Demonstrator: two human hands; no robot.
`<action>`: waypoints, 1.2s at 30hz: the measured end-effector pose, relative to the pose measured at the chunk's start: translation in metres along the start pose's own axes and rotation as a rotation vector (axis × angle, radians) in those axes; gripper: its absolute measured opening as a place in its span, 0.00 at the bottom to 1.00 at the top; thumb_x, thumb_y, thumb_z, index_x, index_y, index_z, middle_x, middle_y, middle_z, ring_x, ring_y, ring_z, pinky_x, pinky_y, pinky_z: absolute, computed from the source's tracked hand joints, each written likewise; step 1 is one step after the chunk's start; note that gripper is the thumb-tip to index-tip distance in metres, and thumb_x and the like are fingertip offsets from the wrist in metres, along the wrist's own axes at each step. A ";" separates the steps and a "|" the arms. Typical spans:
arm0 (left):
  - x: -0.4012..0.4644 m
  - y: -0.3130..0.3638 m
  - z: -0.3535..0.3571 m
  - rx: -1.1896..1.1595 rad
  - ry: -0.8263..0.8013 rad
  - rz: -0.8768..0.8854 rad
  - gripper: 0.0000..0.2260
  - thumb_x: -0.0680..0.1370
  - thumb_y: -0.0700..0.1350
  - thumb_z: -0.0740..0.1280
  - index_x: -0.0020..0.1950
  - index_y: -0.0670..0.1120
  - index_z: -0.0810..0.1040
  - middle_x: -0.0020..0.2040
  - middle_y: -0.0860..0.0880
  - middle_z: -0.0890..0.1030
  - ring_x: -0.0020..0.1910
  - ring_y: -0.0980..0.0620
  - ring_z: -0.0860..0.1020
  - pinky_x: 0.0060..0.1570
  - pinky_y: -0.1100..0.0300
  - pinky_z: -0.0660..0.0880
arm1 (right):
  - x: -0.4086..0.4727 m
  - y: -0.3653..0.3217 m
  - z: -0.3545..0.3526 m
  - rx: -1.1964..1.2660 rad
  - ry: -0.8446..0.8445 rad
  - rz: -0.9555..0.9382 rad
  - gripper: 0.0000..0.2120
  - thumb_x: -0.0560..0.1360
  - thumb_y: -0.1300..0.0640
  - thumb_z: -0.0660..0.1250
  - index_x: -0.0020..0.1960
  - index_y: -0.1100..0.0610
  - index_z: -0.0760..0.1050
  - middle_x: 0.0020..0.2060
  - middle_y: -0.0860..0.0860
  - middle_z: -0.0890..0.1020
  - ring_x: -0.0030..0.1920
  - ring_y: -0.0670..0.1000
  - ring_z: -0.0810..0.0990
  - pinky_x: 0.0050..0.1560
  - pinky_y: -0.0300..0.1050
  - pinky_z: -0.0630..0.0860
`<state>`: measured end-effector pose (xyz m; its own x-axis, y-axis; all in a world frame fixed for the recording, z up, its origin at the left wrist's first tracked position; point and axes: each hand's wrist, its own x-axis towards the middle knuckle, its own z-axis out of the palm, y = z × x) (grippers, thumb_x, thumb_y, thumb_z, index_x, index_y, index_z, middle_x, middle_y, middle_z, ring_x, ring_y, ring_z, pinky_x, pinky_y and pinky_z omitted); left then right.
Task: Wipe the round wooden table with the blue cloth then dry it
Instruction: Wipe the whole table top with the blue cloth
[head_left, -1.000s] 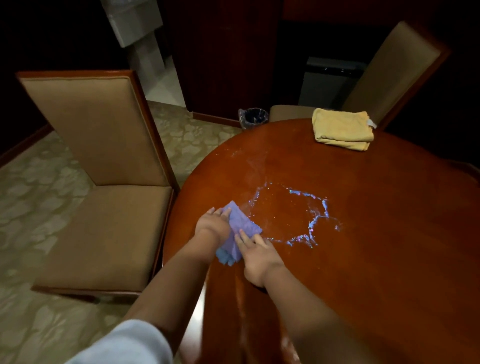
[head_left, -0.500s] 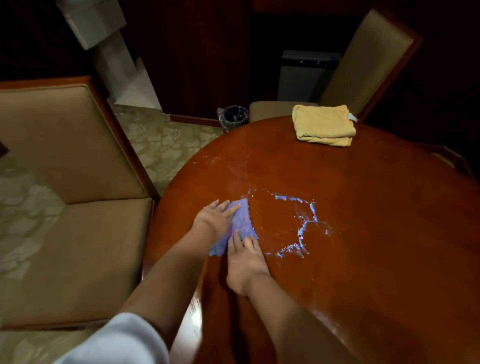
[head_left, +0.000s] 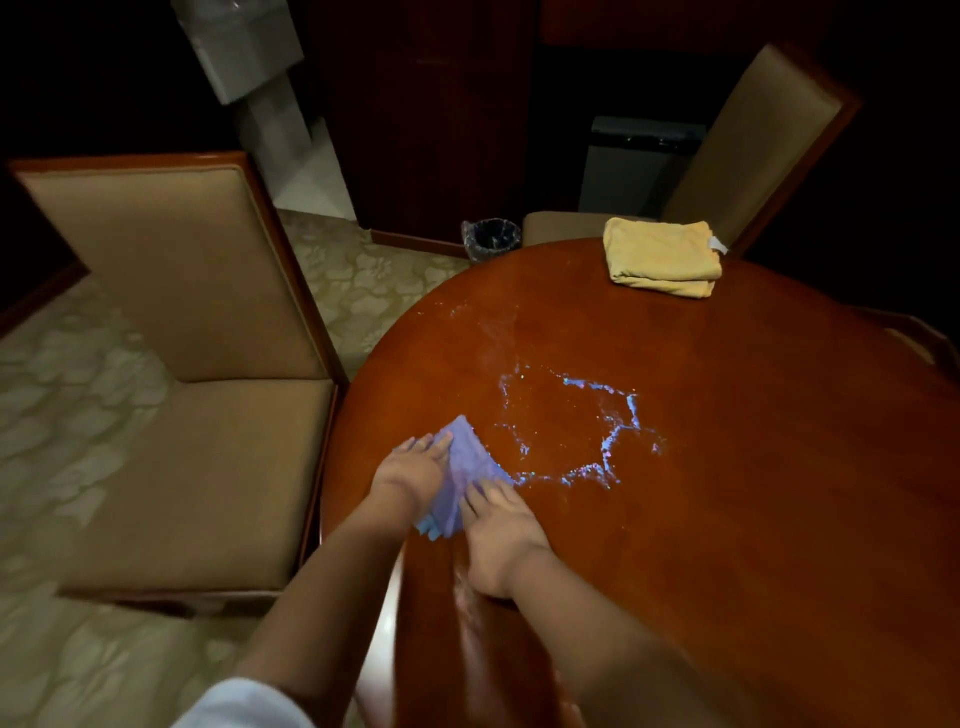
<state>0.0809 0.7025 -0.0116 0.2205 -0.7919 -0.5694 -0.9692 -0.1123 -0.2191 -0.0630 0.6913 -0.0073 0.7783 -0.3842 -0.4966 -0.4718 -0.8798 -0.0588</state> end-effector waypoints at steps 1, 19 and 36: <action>-0.007 0.003 0.005 -0.028 0.000 -0.018 0.25 0.83 0.39 0.52 0.78 0.43 0.46 0.79 0.49 0.42 0.78 0.49 0.46 0.75 0.57 0.46 | -0.004 -0.003 0.002 -0.029 -0.011 -0.019 0.34 0.80 0.46 0.55 0.78 0.60 0.45 0.78 0.57 0.47 0.77 0.57 0.43 0.76 0.53 0.38; -0.016 -0.021 0.028 -0.173 -0.066 -0.177 0.28 0.83 0.53 0.52 0.78 0.43 0.44 0.78 0.49 0.40 0.78 0.48 0.46 0.75 0.53 0.47 | 0.029 -0.014 -0.003 -0.033 0.018 -0.017 0.36 0.79 0.44 0.57 0.78 0.59 0.45 0.77 0.61 0.44 0.77 0.59 0.42 0.75 0.53 0.42; 0.107 -0.096 -0.054 0.128 -0.047 0.145 0.25 0.82 0.41 0.58 0.77 0.41 0.53 0.78 0.44 0.40 0.77 0.44 0.43 0.75 0.51 0.52 | 0.130 -0.011 -0.058 0.192 0.082 0.297 0.35 0.76 0.51 0.59 0.79 0.51 0.47 0.78 0.52 0.46 0.76 0.54 0.50 0.74 0.52 0.46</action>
<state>0.1915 0.5958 -0.0088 0.0876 -0.7648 -0.6382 -0.9700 0.0803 -0.2294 0.0671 0.6346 -0.0210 0.6228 -0.6429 -0.4458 -0.7453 -0.6609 -0.0879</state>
